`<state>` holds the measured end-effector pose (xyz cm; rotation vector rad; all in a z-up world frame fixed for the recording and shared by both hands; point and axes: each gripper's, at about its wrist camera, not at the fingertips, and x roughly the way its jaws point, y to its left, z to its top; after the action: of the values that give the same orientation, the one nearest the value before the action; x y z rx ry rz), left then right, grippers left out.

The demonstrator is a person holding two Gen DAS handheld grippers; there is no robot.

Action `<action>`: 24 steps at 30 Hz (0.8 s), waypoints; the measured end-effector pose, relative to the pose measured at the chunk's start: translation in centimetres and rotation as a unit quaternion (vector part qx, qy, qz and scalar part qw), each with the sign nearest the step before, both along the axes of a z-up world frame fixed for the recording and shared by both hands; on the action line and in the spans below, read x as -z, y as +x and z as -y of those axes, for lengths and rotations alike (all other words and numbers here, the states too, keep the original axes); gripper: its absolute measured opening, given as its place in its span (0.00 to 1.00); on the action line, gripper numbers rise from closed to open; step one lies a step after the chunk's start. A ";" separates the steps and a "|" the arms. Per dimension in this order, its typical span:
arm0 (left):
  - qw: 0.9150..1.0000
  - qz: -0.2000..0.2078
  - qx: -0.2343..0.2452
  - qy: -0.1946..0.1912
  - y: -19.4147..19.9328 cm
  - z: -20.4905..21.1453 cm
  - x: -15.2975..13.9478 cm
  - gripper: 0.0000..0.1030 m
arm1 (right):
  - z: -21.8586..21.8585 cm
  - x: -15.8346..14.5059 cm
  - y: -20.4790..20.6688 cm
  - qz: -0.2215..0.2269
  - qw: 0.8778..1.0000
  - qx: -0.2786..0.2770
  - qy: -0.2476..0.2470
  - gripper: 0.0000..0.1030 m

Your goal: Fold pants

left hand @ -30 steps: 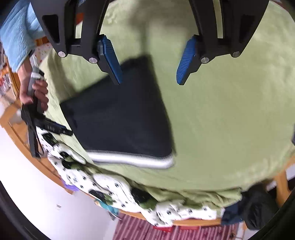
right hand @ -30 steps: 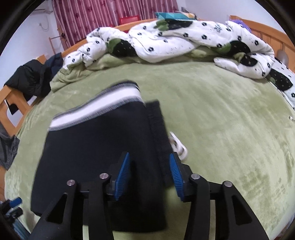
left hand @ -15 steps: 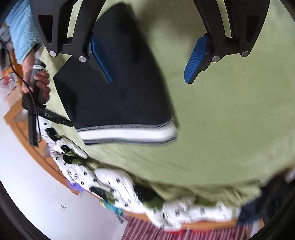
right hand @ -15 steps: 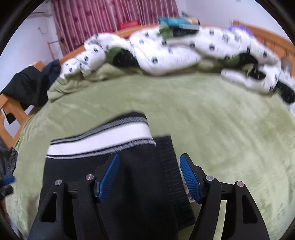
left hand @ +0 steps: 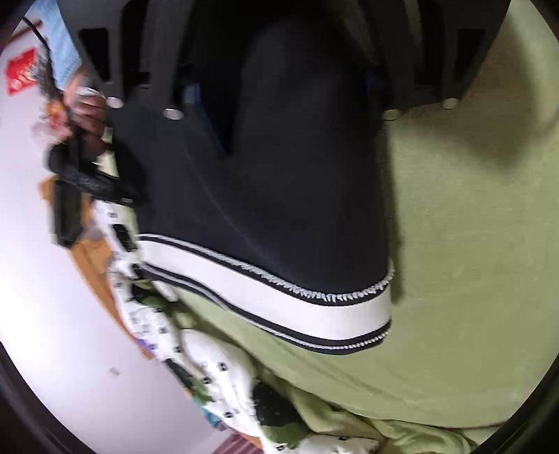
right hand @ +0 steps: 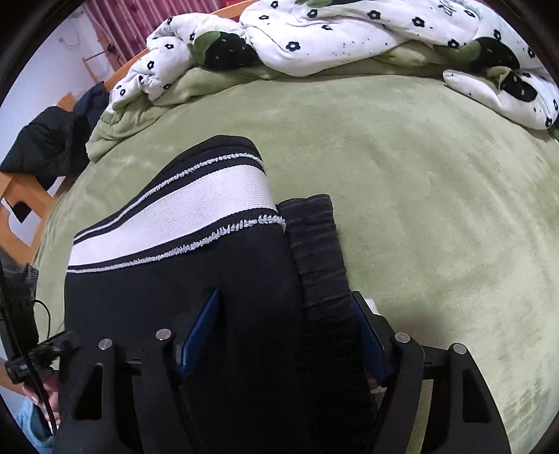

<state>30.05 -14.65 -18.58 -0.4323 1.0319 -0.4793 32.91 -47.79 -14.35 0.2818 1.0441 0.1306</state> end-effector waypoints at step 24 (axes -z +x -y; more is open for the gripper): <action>0.987 -0.078 -0.094 0.106 -2.9 -19.8 -3.0 0.43 | -19.8 -1.5 -2.1 0.005 0.992 -0.125 -0.007 0.33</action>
<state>27.14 5.20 -15.57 -0.3761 1.1667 -0.1658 30.78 -28.04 -12.81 0.1356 1.0672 0.3503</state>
